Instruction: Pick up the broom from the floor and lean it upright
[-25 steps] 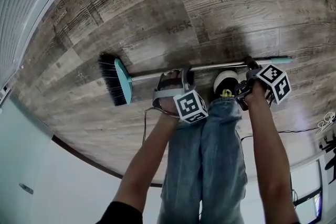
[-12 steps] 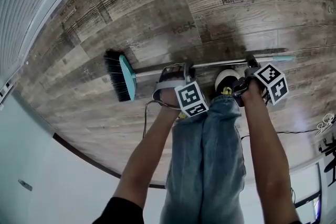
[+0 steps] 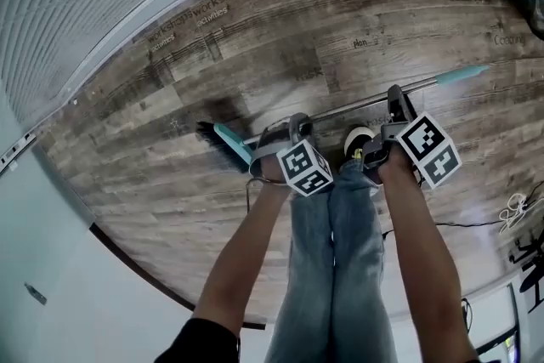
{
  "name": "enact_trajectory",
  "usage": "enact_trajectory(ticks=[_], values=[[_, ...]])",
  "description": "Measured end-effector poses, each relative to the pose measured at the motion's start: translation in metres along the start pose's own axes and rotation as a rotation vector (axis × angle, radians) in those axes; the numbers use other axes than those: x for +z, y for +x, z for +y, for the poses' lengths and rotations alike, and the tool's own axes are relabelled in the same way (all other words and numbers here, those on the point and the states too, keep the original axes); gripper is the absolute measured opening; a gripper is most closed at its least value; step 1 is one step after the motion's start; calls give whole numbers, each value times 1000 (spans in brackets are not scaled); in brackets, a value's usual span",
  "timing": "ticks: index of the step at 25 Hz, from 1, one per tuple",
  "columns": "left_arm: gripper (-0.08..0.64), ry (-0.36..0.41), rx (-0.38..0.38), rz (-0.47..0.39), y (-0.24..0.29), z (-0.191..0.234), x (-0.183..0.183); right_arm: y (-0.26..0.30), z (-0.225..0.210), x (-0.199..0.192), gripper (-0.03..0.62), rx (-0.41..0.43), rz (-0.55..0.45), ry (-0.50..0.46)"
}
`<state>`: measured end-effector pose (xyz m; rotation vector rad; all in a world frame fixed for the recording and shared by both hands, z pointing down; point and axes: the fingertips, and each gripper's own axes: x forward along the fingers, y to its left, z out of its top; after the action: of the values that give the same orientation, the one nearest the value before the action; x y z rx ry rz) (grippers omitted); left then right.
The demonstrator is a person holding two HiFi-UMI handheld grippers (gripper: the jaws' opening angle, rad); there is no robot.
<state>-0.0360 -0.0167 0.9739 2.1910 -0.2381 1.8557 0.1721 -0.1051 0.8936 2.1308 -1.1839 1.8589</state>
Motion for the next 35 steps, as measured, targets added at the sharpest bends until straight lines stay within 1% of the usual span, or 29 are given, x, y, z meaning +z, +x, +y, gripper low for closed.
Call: enact_trajectory(ticks=[2, 4, 6, 8, 10, 14, 16, 19, 22, 26, 31, 33, 35], values=[[87, -71, 14, -34, -31, 14, 10, -25, 49, 19, 87, 82, -26, -56], [87, -139, 31, -75, -63, 30, 22, -51, 99, 37, 84, 163, -54, -135], [87, -191, 62, -107, -94, 47, 31, -77, 143, 51, 83, 233, -74, -197], [87, -231, 102, -134, -124, 65, 37, -101, 180, 59, 81, 302, -84, -240], [87, -268, 128, -155, -152, 80, 43, -125, 217, 67, 81, 369, -99, -303], [87, -362, 169, -211, -210, 101, 56, -180, 288, 77, 81, 496, -140, -459], [87, -407, 172, -245, -236, 104, 63, -207, 316, 80, 81, 544, -154, -526], [87, -457, 177, -297, -272, 108, 73, -244, 350, 84, 81, 610, -170, -605], [87, -504, 181, -357, -303, 109, 72, -278, 375, 78, 81, 675, -170, -668], [95, -547, 152, -466, -338, 108, 70, -312, 401, 68, 81, 737, -187, -808], [111, -568, 138, -607, -385, 102, 55, -336, 429, 62, 81, 770, -238, -968], [120, -573, 144, -631, -397, 96, 45, -338, 436, 58, 81, 777, -246, -1040], [121, -565, 154, -641, -407, 90, 35, -336, 440, 50, 83, 775, -231, -1081]])
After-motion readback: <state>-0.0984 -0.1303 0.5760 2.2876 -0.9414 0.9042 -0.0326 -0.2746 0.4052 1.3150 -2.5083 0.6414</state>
